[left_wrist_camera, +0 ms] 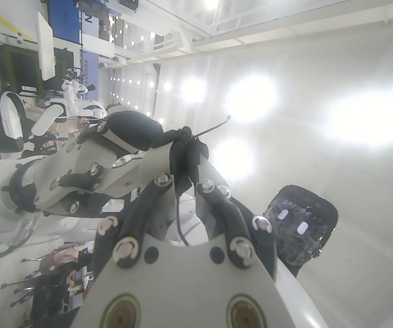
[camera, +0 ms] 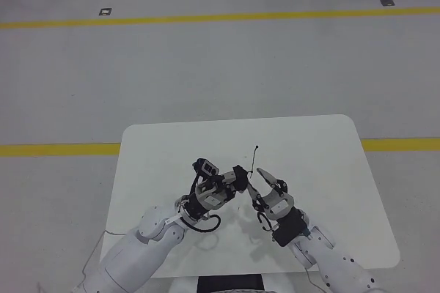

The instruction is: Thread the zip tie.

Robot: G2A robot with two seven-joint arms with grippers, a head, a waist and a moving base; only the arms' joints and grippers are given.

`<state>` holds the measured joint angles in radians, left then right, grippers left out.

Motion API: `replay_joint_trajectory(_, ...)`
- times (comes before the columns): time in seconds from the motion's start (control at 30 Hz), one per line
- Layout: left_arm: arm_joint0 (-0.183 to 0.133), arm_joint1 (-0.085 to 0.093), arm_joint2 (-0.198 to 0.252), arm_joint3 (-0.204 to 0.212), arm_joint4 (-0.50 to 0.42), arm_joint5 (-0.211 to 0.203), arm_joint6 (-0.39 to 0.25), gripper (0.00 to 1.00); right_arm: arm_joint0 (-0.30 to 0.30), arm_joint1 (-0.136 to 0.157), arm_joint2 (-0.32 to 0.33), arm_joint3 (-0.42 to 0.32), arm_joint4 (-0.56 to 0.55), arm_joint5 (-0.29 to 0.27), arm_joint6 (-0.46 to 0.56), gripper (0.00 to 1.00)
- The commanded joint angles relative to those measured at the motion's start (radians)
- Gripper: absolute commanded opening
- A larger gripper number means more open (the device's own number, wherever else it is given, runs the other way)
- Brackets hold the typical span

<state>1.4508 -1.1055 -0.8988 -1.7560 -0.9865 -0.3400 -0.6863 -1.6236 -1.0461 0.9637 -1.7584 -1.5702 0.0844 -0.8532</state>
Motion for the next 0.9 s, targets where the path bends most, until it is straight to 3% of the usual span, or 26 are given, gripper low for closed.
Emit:
replay_joint_trajectory(0.0,0.000,0.000,0.000,0.000,0.000,0.000,0.000,0.00,0.000,-0.001,0.001,-0.004,0.000,0.001,-0.001,0.24)
replay_joint_trajectory(0.37,0.000,0.000,0.000,0.000,0.000,0.000,0.000,0.00,0.000,-0.006,0.002,-0.009,0.000,-0.008,-0.007,0.24)
replay_joint_trajectory(0.87,0.000,0.000,0.000,0.000,0.000,0.000,0.000,0.00,0.002,-0.010,0.006,-0.005,0.000,-0.005,-0.002,0.12)
